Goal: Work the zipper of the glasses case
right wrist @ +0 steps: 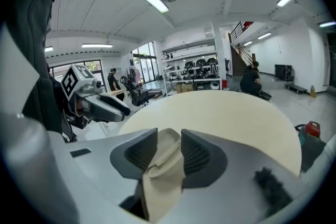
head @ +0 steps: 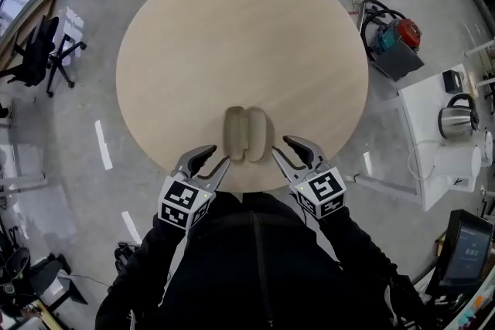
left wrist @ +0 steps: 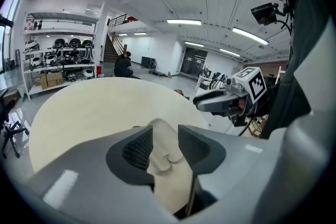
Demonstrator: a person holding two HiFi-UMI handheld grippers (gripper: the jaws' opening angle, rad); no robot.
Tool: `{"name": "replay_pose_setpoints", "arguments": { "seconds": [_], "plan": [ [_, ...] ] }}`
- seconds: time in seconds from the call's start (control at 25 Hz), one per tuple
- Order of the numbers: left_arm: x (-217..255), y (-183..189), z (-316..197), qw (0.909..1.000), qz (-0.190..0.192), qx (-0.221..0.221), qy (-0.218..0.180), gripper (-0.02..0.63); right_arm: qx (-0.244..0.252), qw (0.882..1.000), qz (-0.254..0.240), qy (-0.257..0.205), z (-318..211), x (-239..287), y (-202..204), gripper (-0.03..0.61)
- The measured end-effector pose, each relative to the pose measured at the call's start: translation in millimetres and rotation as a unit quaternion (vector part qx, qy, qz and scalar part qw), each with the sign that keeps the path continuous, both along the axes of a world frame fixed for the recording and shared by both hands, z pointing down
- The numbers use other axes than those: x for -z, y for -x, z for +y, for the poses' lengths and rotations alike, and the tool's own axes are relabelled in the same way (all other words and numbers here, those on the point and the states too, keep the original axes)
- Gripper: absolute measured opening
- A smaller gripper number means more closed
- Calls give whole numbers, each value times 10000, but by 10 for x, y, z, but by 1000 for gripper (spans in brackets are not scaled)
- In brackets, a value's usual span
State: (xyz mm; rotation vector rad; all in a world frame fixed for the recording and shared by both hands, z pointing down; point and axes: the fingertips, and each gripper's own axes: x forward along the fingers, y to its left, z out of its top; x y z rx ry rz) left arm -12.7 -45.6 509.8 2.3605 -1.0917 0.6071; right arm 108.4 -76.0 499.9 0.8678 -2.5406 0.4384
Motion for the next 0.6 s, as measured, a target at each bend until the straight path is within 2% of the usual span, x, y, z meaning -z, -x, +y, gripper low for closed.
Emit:
{"name": "replay_pose_setpoints", "arguments": {
  "seconds": [0.16,0.28,0.44,0.6],
  "plan": [
    [-297,134,-183,9980,-514,-360,88,164,59,9994,284,212,-180,-252,-80,147],
    [-627,180,-161,9920,-799,-905,357,215,230,9974,595,333,-235,-449,-107,171],
    [-930,278,-154,9829,-975,-1407,680,306,748,9899,1083,532,-214,-711,2,262],
    [-1160,328,-202,9702,-1330,-1926,626,319,1533,9737,1594,550,-134,-989,41,296]
  ]
}}
